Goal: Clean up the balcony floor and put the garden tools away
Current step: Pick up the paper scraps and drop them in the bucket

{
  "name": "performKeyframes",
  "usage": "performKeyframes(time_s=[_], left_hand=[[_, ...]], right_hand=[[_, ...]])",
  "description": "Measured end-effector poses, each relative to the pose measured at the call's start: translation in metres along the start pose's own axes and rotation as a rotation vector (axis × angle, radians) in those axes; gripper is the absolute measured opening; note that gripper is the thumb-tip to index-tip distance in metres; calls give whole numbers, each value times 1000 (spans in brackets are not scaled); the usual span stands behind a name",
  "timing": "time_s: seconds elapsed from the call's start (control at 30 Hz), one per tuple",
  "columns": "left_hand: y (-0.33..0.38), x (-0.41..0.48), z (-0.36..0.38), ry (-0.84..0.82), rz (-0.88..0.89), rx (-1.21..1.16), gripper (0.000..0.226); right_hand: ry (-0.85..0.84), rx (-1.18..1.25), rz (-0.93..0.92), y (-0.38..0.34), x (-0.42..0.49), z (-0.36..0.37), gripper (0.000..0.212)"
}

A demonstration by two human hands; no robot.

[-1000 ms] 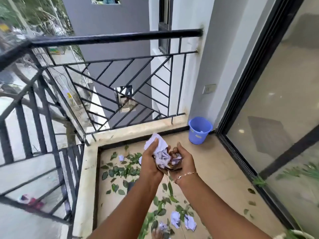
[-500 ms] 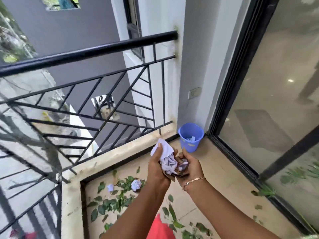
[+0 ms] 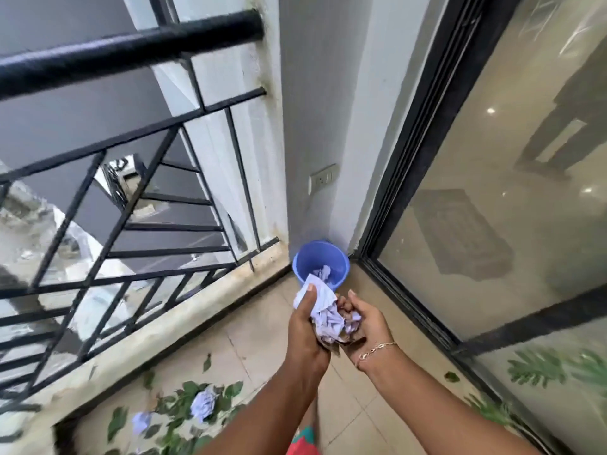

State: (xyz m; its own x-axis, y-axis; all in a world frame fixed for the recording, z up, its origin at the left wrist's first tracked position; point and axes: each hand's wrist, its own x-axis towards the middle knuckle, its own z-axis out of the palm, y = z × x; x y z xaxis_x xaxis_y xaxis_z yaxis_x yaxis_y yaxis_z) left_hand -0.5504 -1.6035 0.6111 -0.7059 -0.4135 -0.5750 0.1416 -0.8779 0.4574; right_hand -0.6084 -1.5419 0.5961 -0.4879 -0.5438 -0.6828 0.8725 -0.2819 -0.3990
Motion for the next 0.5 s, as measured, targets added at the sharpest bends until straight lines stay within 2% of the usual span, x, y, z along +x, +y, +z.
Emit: performKeyframes(time_s=[0.1,0.23,0.4,0.5], left_hand=[[13,56,21,8,-42,-10,28],[17,122,42,63,-54,0,28],[10,214,32,164,-124,-4,38],[-3,277,16,280,-143,-47,48]], right_hand=[[-8,25,3,-30,46,15,48],[42,80,2,-63,99,21,51],[116,91,59,-82,187,10,56],[128,73,147,-87,247,-7,62]])
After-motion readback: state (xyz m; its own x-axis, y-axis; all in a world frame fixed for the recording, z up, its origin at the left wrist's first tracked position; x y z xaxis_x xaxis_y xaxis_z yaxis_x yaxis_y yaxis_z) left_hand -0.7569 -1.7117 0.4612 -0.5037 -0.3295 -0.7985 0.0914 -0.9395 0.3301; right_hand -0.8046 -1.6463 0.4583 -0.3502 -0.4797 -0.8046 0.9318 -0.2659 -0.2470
